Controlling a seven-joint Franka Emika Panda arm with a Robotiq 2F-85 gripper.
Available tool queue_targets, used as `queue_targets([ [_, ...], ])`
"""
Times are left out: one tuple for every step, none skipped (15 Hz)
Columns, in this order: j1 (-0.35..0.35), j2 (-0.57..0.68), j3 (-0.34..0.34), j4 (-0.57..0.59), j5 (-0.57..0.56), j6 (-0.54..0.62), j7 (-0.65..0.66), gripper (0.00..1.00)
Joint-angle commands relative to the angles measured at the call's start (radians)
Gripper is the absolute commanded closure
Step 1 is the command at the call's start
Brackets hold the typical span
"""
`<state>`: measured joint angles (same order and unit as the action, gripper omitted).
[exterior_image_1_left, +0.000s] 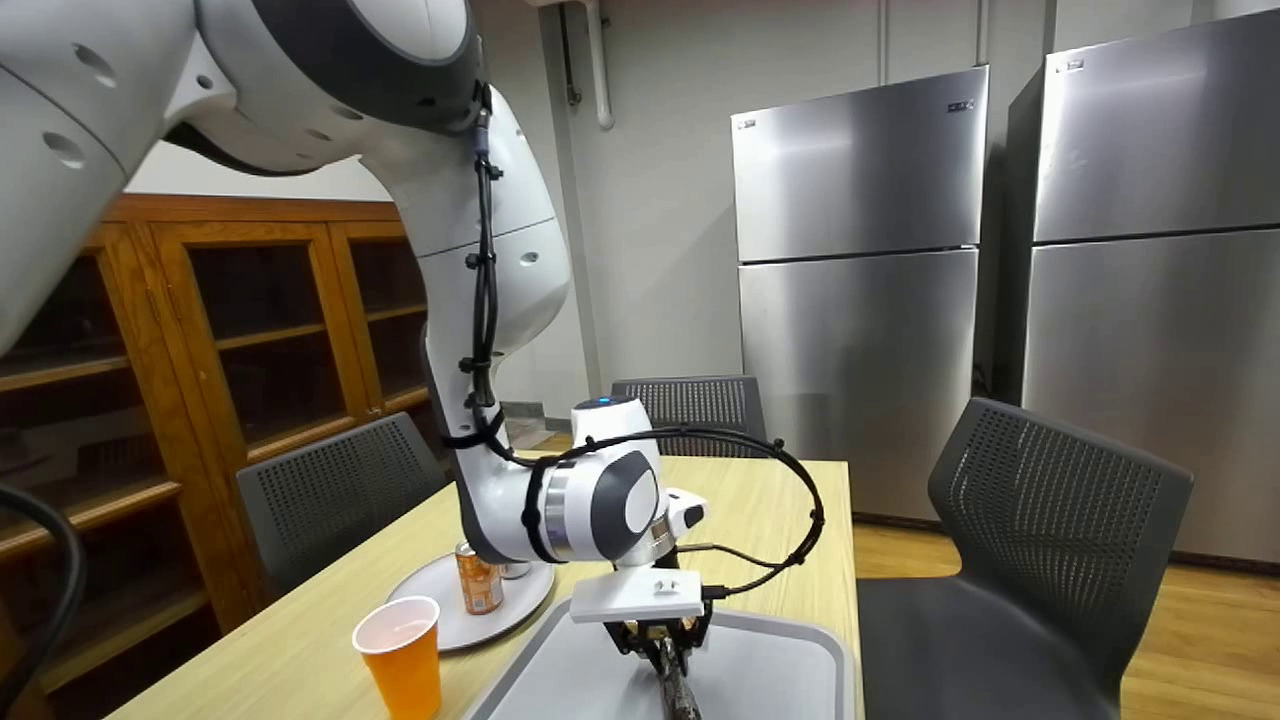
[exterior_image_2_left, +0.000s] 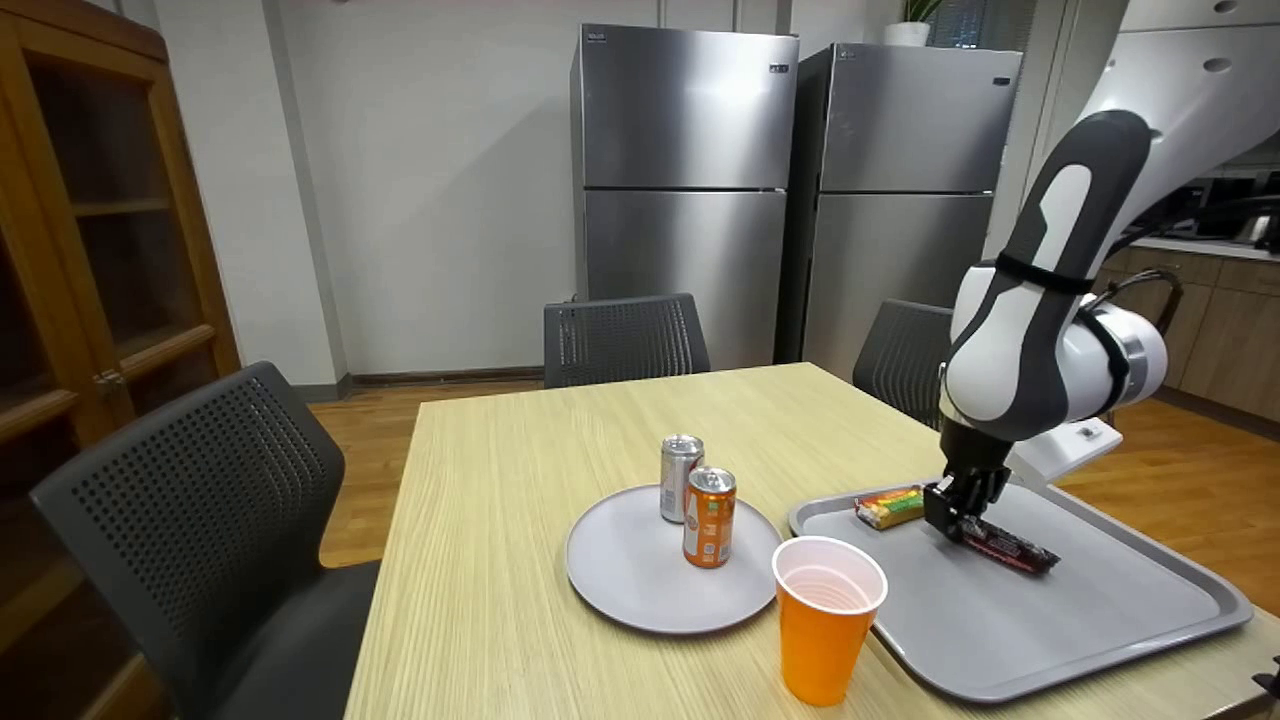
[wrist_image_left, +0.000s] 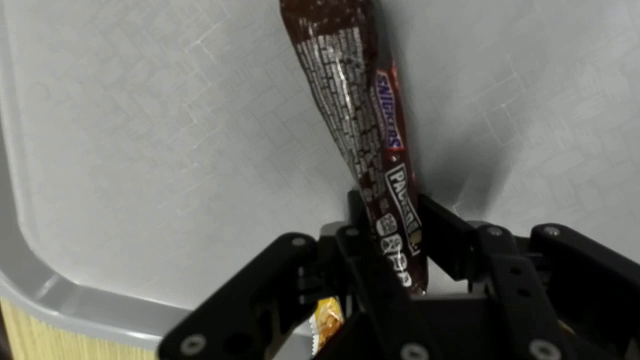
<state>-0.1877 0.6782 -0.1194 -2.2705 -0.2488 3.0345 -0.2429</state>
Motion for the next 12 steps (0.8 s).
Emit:
queue_targets([
  [-0.016, -0.051, 0.016, -0.011, 0.007, -0.037, -0.025, 0.93],
  [-0.017, -0.056, 0.020, -0.011, 0.008, -0.040, -0.026, 0.93],
  [-0.017, -0.063, 0.022, -0.012, 0.010, -0.045, -0.025, 0.93],
  [-0.017, -0.070, 0.025, -0.012, 0.011, -0.048, -0.024, 0.93],
  [-0.020, -0.078, 0.032, -0.012, 0.014, -0.054, -0.026, 0.93],
  [-0.015, -0.084, 0.029, -0.010, 0.014, -0.056, -0.022, 0.93],
  [-0.014, -0.089, 0.031, -0.006, 0.016, -0.060, -0.021, 0.93],
  [-0.013, -0.092, 0.032, -0.002, 0.018, -0.066, -0.019, 0.93],
  [-0.013, -0.095, 0.033, 0.007, 0.020, -0.074, -0.017, 0.93],
  [-0.012, -0.097, 0.034, 0.014, 0.023, -0.079, -0.015, 0.93],
  [-0.011, -0.097, 0.033, 0.023, 0.024, -0.084, -0.013, 0.93],
  [-0.007, -0.096, 0.029, 0.033, 0.025, -0.087, -0.009, 0.93],
])
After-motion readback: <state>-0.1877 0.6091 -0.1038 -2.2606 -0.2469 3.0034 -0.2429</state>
